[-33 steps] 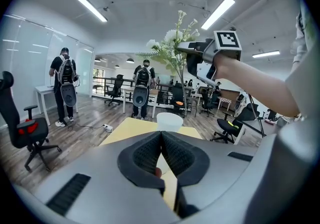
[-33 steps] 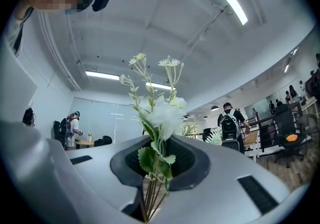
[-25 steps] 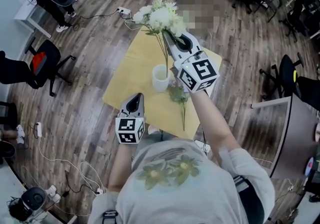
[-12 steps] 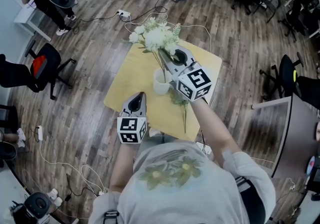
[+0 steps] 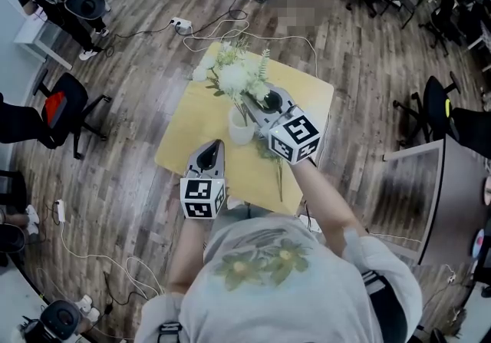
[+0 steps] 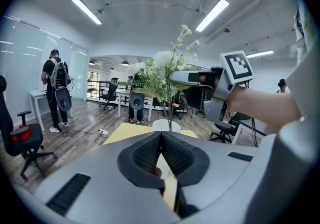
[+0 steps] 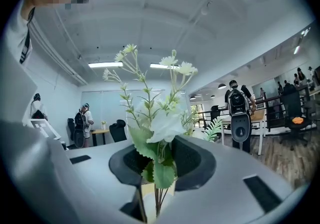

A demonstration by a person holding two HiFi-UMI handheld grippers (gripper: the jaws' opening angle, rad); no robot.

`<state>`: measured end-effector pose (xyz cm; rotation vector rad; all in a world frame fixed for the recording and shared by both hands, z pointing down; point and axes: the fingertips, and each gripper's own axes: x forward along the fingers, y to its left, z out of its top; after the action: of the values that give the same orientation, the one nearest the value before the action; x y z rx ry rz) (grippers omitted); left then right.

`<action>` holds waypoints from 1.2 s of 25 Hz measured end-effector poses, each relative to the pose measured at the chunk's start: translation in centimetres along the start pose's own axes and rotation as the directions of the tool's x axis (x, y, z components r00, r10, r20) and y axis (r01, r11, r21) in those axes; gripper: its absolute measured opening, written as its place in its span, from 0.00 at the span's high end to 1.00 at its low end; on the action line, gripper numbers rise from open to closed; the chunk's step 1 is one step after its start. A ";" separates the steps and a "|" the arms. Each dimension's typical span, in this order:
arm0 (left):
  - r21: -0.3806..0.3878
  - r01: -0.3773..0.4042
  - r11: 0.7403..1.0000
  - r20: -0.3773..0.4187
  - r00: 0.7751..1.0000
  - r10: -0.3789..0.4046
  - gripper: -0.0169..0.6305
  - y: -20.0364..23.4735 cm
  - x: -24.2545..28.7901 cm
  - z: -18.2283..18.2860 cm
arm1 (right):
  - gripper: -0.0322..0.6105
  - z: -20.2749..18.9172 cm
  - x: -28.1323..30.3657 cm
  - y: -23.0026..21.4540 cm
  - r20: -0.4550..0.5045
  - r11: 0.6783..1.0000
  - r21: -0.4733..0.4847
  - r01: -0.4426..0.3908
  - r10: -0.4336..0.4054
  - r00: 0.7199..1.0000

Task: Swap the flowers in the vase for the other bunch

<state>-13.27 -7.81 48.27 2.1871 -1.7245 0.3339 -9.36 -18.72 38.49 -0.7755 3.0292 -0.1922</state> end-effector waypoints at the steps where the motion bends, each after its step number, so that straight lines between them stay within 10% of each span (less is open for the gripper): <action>1: 0.002 0.001 1.000 -0.001 1.000 -0.001 0.95 -0.2 0.1 -0.1 | 0.81 -0.3 -0.2 0.0 -0.007 1.000 0.002 0.000 0.000 1.000; 30: 0.003 0.030 1.000 -0.026 0.999 -0.030 0.95 -1.6 -1.0 -1.8 | 0.79 -8.8 -3.3 2.0 -0.215 0.999 0.043 0.006 0.004 0.977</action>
<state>-11.94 -5.86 49.34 2.1992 -1.6775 0.3567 -7.75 -14.33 46.93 -0.8026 3.2129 -0.3643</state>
